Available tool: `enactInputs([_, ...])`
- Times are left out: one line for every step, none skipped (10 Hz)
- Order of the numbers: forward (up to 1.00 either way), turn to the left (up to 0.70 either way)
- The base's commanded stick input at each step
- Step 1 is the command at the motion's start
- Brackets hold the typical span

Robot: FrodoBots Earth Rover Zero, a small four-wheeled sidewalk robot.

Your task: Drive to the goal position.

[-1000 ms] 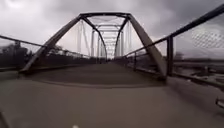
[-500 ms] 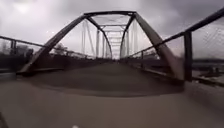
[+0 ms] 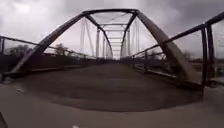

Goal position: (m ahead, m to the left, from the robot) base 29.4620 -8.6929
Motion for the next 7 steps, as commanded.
enactInputs([1.0,-0.37])
enactInputs([1.0,-0.07])
enactInputs([1.0,0.0])
enactInputs([1.0,0.0])
enactInputs([1.0,0.0])
enactInputs([1.0,0.0])
enactInputs([1.0,0.0])
